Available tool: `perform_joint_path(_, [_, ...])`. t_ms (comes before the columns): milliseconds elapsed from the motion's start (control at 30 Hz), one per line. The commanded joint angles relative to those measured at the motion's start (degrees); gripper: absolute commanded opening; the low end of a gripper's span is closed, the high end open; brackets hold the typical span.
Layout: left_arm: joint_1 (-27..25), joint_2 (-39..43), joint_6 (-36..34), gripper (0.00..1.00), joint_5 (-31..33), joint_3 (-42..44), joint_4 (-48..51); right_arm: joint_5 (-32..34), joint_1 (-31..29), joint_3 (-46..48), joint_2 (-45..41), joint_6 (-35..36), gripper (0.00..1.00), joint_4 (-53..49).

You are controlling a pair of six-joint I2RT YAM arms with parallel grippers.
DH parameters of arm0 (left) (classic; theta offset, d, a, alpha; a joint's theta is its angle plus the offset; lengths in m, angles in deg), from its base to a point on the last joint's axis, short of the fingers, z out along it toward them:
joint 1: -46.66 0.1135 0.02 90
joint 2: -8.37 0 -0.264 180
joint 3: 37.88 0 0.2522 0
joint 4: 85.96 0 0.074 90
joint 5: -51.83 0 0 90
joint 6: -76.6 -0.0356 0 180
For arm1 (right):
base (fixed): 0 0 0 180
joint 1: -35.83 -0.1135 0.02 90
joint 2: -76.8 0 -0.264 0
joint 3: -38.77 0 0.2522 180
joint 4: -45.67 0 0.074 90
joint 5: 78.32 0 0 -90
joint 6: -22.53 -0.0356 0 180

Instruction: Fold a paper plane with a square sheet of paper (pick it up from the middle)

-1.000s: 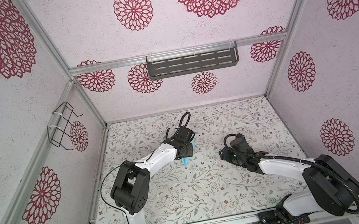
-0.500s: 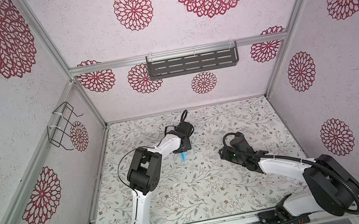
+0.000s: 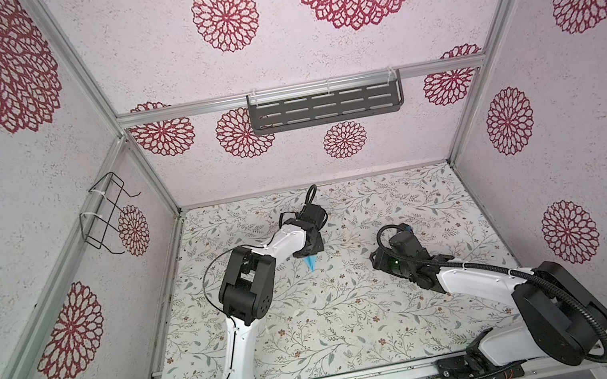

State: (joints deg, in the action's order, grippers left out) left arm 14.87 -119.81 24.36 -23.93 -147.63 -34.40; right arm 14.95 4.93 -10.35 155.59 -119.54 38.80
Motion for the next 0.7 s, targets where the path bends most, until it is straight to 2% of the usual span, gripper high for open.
perform_joint_path(0, [0.41,-0.99,0.21,0.18,-0.17,-2.1,1.57,1.76,0.73,-2.17,-1.58,2.21,0.58,-1.9])
perform_joint_path(100, [0.28,1.46,-0.3,0.24,-0.76,-3.74,3.52,4.27,2.89,-4.52,-3.75,5.88,0.6,-6.01])
perform_joint_path(333, [0.58,16.08,-1.12,0.39,-0.44,-2.05,4.38,10.81,7.75,-10.7,-9.43,16.83,0.69,-12.94])
perform_joint_path(533, [3.42,31.93,-3.16,0.52,8.11,6.81,2.85,18.3,11.31,-12.99,-12.91,27.16,0.85,-13.66])
perform_joint_path(667, [6.96,43.93,-4.47,0.74,19.41,19.46,-3.68,24.71,13.98,-9.02,-15.88,33.21,0.96,-6.87])
